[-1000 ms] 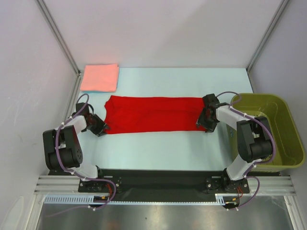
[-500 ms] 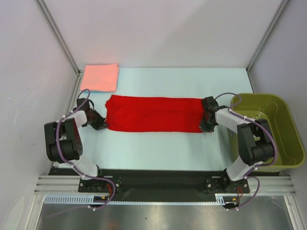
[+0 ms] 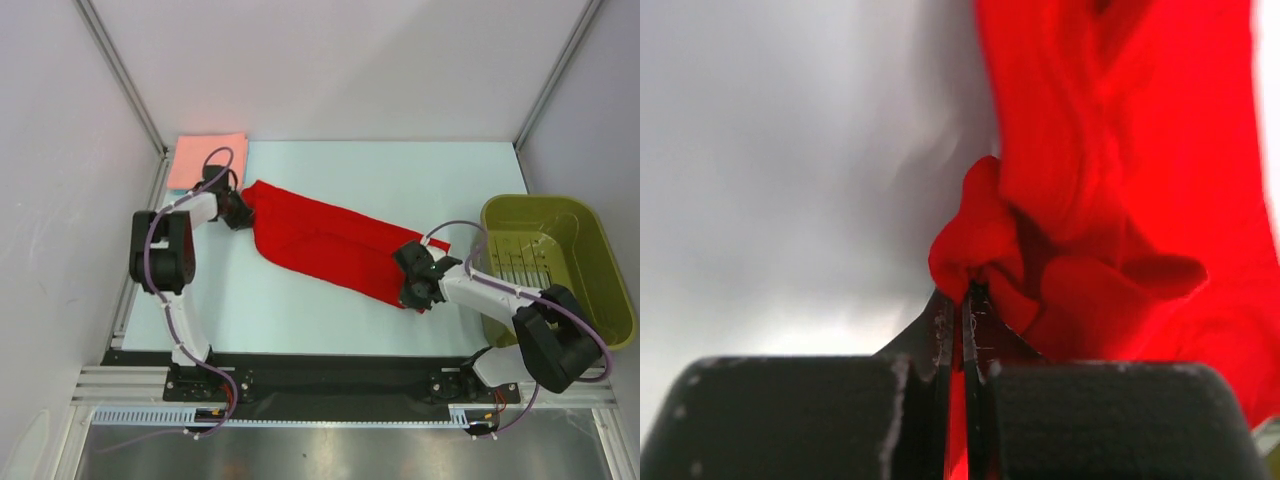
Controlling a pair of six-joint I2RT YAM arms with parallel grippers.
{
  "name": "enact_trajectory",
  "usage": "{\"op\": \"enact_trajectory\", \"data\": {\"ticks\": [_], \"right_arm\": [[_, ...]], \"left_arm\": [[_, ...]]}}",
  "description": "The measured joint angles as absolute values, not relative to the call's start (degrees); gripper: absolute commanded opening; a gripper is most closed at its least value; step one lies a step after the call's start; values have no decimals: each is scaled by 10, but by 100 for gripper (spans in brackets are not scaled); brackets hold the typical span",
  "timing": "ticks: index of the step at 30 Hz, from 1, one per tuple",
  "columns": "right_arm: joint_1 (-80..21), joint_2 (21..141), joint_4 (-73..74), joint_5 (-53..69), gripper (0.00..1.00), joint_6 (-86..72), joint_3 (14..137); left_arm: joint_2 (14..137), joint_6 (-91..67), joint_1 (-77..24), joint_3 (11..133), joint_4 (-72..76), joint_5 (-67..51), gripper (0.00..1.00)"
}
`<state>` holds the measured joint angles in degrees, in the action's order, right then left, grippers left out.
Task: Fold and stack the t-shirts
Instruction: Fold the tshirt
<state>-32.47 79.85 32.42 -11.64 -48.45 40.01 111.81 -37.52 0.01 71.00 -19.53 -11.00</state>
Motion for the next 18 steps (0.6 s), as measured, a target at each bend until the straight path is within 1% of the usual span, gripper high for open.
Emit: {"op": "enact_trajectory", "data": {"ticks": [6,12,18], "right_arm": [[-424,764,318,-116,0,-551,368],[-519,763,310,-99,2,-602,366],[-563,776,283,-83,2,-624,367]], "left_arm": [[1225,-377,-63,869,-214,-87,0],[1328,-402,-104,1027,-237,-95,0],[1432,-447,-124,1184,-248,-132,0]]}}
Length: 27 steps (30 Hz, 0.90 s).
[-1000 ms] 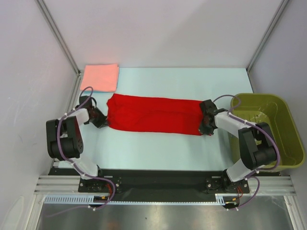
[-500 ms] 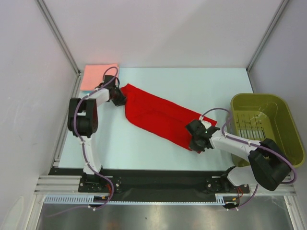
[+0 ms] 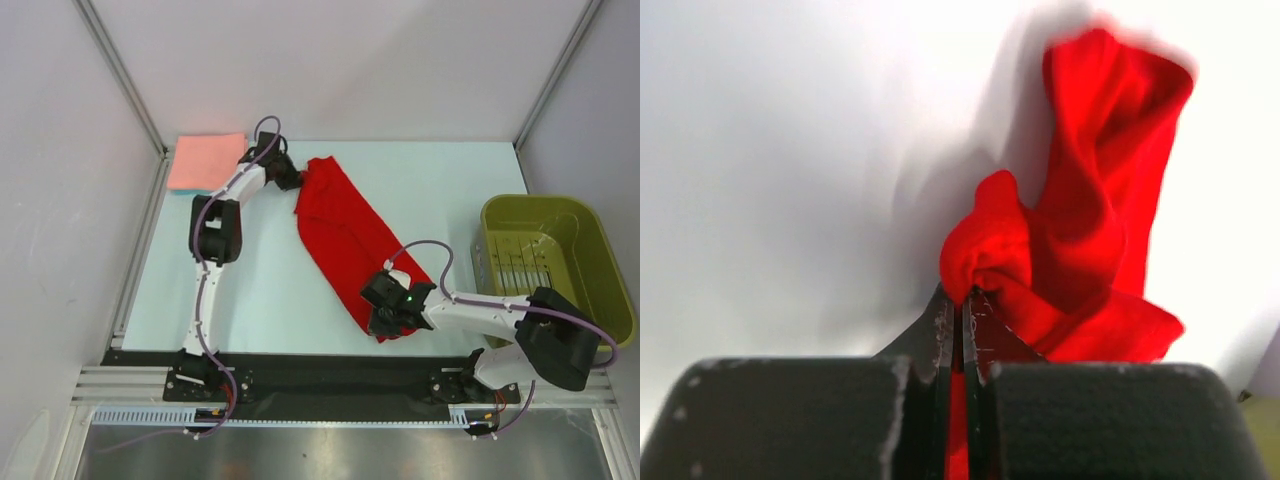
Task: Fold and stack the t-shirts
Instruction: Fold the tshirt
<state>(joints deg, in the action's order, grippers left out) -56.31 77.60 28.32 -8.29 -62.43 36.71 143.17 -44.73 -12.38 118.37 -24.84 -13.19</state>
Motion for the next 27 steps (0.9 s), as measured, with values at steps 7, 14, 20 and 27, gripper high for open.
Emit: {"op": "enact_trajectory", "data": {"ticks": [7,14,20,27], "right_arm": [[-577,883,233,-20,1,-609,448],[-596,950,202,27,2,-578,506],[-597,956,181,52,14,-554,507],[-598,957,192,79,56,-512,524]], "left_arm": [[1562,-486,-134,1387,-250,-156,0],[1539,-463,-102,1356,-253,-135,4],[1520,-386,-84,1370,-323,-69,40],[1502,-320,-79,1385,-346,-47,62]]}}
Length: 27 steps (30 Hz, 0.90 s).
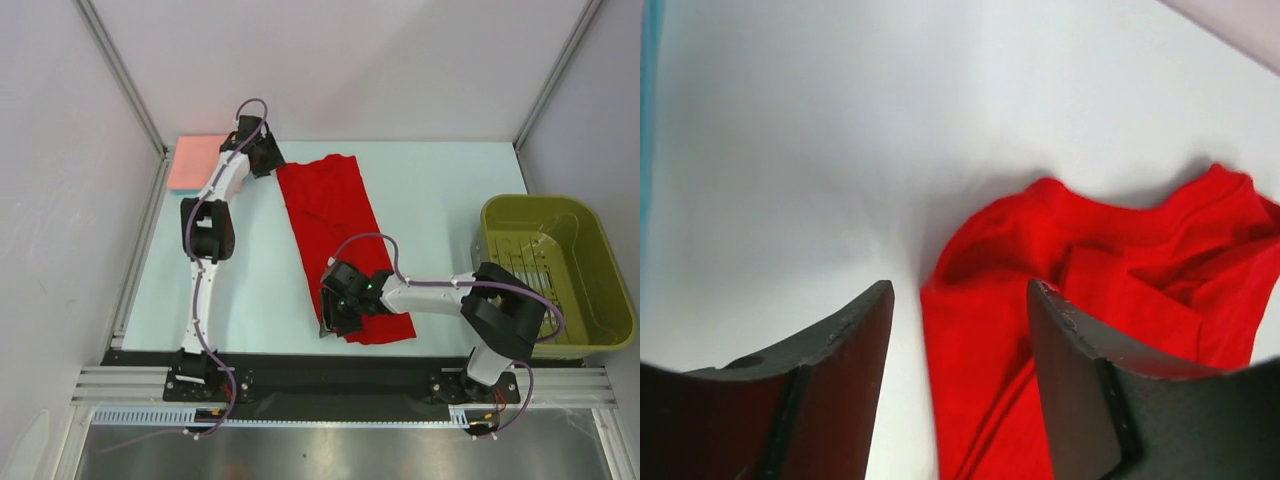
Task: Fold and stack the t-shirts
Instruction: Fold the tshirt
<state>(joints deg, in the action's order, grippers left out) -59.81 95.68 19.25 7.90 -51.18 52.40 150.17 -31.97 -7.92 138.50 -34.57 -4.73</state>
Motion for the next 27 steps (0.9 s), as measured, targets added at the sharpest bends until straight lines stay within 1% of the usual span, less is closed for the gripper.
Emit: {"op": "enact_trajectory", "data": {"ticks": [3,4,5,7,9,13,16,18,20,22,24,25,27], "right_arm": [[-592,941,222,84,63,-487,526],[-586,931,237,85,64,-479,526],[-577,916,251,86,69,-473,524],[-554,879,278,86,70,-462,522],[-519,829,302,87,73,-449,515],[-427,745,338,94,74,-419,500],[-364,720,359,98,75,-392,493],[-329,718,367,103,73,-375,487],[-305,719,377,106,69,-363,483],[-273,719,383,111,67,-355,482],[-239,720,379,121,68,-350,482],[-224,721,371,127,70,-349,482],[-202,733,343,131,73,-346,484]], "left_arm": [[1474,-289,-79,1376,-372,-44,63],[1452,-277,-81,1356,-379,-40,64],[1425,-266,-82,1331,-387,-34,66],[1353,-243,-86,1271,-405,-16,70],[1270,-220,-93,1199,-409,2,72],[1103,-189,-121,1056,-403,-1,74],[988,-184,-164,920,-383,-39,75],[937,-191,-197,823,-360,-70,75],[900,-207,-235,717,-346,-100,73],[878,-228,-269,618,-329,-127,73],[870,-244,-283,562,-330,-140,74],[867,-250,-284,546,-332,-144,75],[867,-254,-279,546,-327,-142,75]]}}
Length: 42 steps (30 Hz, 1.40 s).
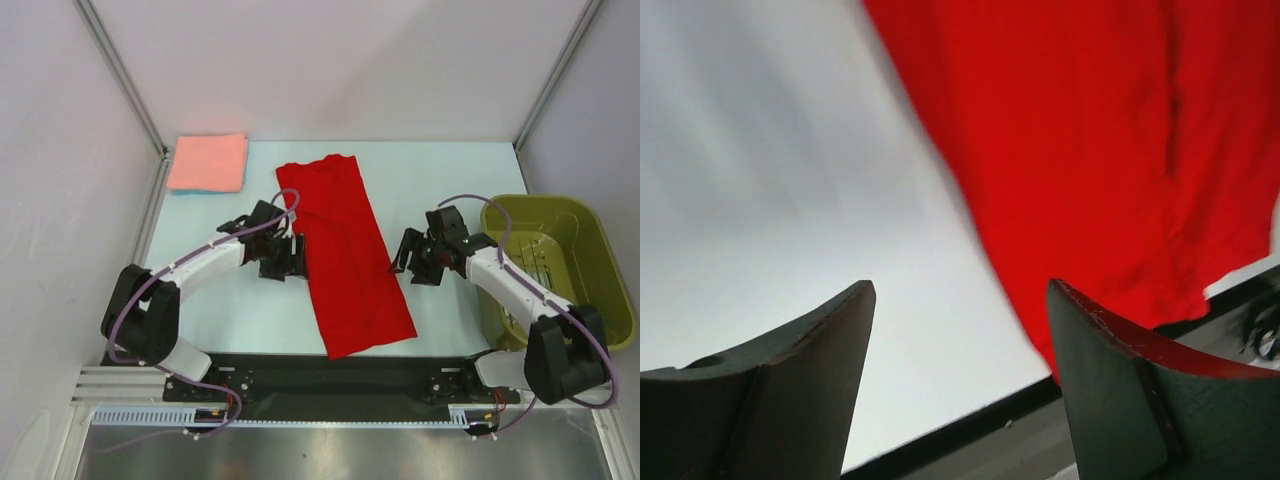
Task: Fold and stack the t-shirts
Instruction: Fold the tshirt
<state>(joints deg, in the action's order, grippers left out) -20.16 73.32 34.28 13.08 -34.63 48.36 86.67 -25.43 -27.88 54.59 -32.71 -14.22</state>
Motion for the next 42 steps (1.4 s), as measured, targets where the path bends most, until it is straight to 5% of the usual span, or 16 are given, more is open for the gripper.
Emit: {"op": "enact_trajectory", "data": {"ticks": [1,13,24,42], "right_arm": [[-194,748,328,131,81,-344,489],[-146,1134,186,143,83,-269,825],[-116,1404,126,188,68,-265,1157],[-124,1620,58,233,50,-360,1429]], "left_arm": [[867,-254,-275,557,-323,-140,76],[988,-255,-152,726,-209,-163,76],[1143,-273,-115,769,-123,-156,70],[1248,-379,-58,852,-22,-195,69]]}}
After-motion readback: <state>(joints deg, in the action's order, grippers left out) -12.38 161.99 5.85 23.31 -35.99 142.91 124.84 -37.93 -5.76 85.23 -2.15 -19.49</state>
